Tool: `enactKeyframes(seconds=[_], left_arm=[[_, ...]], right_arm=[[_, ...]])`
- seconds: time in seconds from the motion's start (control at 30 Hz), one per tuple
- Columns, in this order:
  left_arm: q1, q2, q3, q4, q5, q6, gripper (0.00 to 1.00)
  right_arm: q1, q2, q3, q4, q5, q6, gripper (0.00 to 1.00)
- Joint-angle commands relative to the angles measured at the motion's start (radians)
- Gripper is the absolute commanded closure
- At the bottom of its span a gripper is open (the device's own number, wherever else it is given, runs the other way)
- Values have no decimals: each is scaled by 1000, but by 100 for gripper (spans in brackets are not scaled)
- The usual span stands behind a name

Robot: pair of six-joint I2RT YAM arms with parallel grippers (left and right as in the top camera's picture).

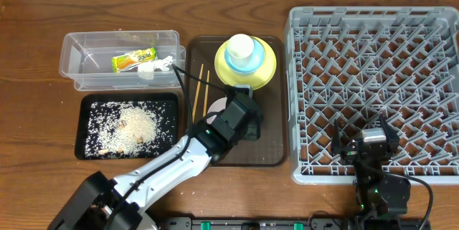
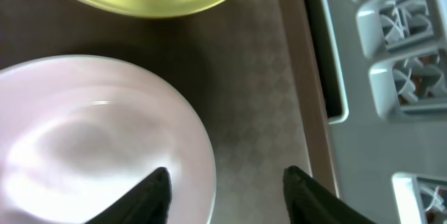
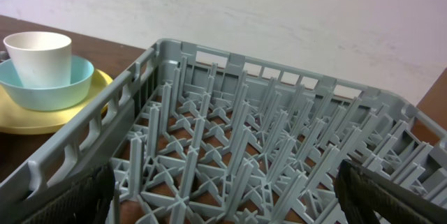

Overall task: Sort waste into correct bins and load items into the dishwasher rack
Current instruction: 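Carry the empty white bowl to the brown tray and release it, then raise the right gripper out of the rack toward the brown tray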

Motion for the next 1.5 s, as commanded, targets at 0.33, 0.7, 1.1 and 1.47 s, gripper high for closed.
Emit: enactKeyframes(seconds=[0.33,0.7,1.1,1.47], left_arm=[[201,-126,467,-444,-24,190,34],[349,-146,489,-470,-31,214,15],[349,-146,489,-486,-31,215,10],[349,-146,489,-486,-31,215,9]], right_arm=[[-1,-2,-2,-4,-4,4,1],[-1,-2,-2,-4,-4,4,1],[-1,-2,-2,17,-39,6,1],[-1,-2,-2,293,-493,68,1]])
